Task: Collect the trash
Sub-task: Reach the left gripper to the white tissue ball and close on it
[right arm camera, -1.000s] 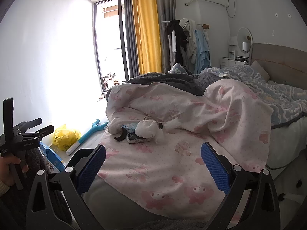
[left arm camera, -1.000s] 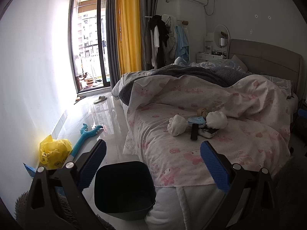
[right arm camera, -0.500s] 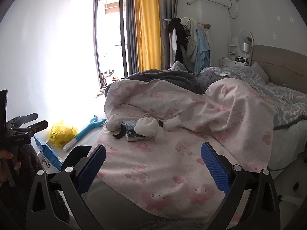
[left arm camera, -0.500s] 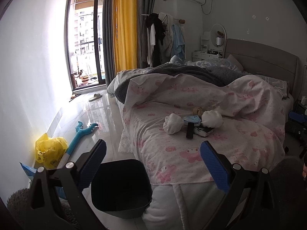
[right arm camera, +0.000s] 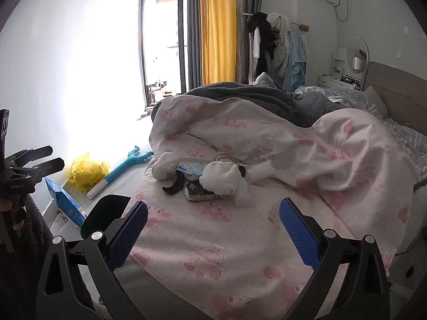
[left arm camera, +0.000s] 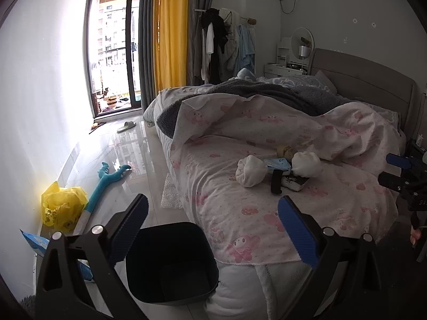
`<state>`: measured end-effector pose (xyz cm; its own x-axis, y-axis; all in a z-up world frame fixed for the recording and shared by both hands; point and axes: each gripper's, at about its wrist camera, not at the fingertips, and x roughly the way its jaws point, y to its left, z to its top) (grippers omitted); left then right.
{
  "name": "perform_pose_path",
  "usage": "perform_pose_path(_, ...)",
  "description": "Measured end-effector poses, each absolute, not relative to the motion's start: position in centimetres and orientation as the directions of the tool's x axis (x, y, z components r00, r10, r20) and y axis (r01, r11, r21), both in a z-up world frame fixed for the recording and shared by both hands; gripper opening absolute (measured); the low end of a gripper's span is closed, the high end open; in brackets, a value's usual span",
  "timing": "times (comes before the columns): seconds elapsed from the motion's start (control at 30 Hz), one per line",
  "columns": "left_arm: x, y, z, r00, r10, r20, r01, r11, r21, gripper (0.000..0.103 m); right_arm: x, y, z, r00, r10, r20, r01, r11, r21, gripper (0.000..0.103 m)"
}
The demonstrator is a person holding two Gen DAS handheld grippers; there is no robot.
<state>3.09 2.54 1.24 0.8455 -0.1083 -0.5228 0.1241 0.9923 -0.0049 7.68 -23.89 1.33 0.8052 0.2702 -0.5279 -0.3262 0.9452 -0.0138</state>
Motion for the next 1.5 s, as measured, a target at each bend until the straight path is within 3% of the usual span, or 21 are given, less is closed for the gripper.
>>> perform_pose_path(0.53, 8.7, 0.1, -0.9, 0.779, -0.259, -0.571, 0.317, 0.948, 0.004, 0.099, 15.0, -21.4, -1.6, 0.755, 0.296, -0.586, -0.384, 0.923, -0.028, 0.086)
perform_pose_path(1.1, 16.1, 0.0, -4.2, 0.692, -0.348, -0.632, 0.332, 0.931, -0.149, 0.097, 21.1, -20.7, -4.5, 0.704, 0.291, -0.648, -0.418, 0.907, -0.047, 0.086)
perform_pose_path(1.23, 17.9, 0.1, -5.1, 0.662, -0.388, -0.641, 0.339, 0.918, -0.205, 0.087, 22.0, -19.9, -5.0, 0.690, 0.292, -0.662, -0.432, 0.900, -0.053, 0.086)
perform_pose_path(1.5, 20.6, -0.9, -6.8, 0.608, -0.463, -0.645, 0.359, 0.885, -0.298, 0.087, 22.8, -19.2, -5.5, 0.698, 0.228, -0.679, -0.413, 0.903, -0.121, 0.086)
